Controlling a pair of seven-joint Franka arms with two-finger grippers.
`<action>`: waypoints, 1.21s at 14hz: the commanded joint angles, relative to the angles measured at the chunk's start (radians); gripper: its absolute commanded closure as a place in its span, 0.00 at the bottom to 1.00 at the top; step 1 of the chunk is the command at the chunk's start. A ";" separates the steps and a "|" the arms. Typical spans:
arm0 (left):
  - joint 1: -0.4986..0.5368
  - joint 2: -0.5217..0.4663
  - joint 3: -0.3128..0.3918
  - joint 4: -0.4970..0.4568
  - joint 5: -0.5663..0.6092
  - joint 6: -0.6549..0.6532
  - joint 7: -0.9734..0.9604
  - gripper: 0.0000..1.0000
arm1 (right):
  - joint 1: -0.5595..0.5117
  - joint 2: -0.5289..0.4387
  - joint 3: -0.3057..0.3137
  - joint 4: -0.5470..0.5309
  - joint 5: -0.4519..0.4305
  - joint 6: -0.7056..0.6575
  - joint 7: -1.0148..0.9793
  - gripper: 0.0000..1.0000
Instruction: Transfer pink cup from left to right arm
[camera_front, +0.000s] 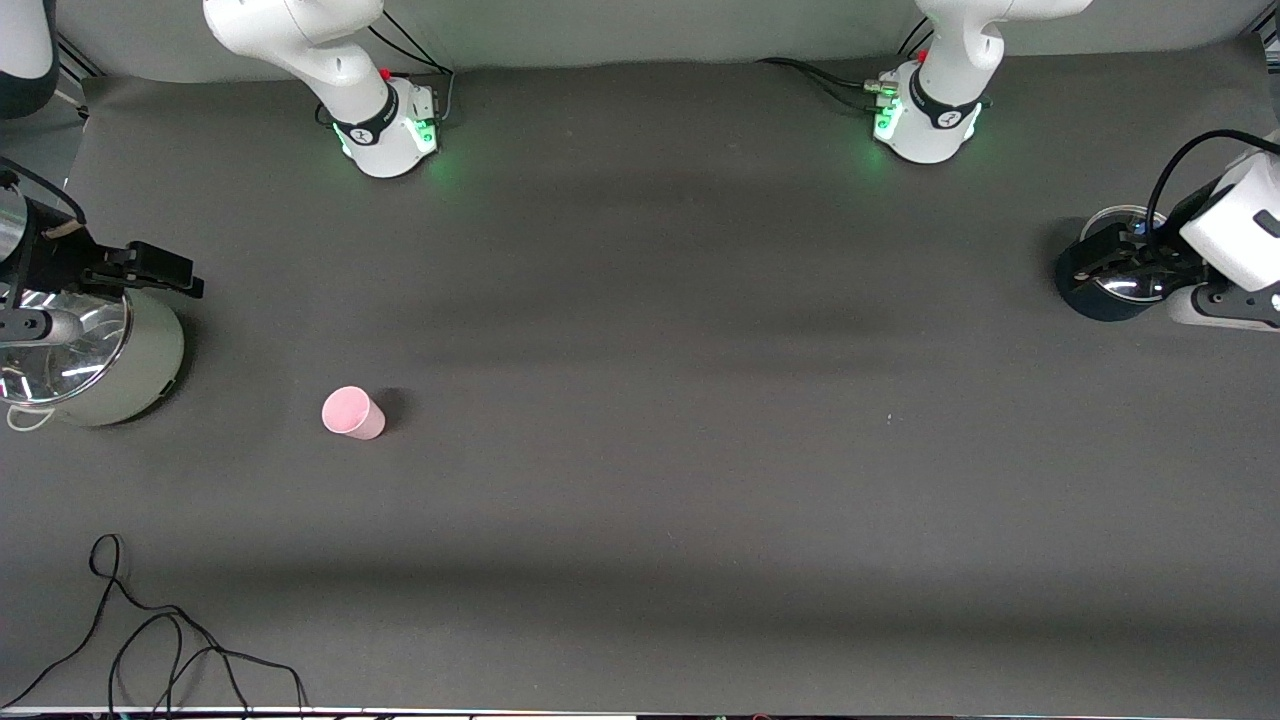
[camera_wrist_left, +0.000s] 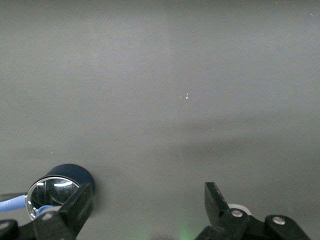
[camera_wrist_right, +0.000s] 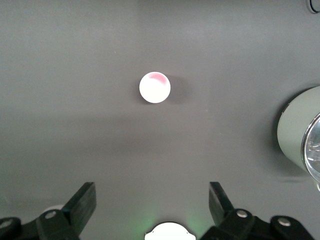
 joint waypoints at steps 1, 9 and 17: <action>-0.024 -0.014 0.025 -0.004 0.006 -0.004 -0.012 0.01 | -0.170 0.009 0.175 0.034 -0.016 -0.035 -0.011 0.00; -0.021 -0.020 0.028 -0.003 0.032 -0.005 -0.009 0.01 | -0.187 0.004 0.203 0.031 -0.018 -0.040 -0.011 0.00; -0.029 -0.014 0.024 0.004 0.062 -0.011 -0.023 0.00 | -0.181 -0.085 0.207 -0.101 -0.019 0.080 -0.012 0.00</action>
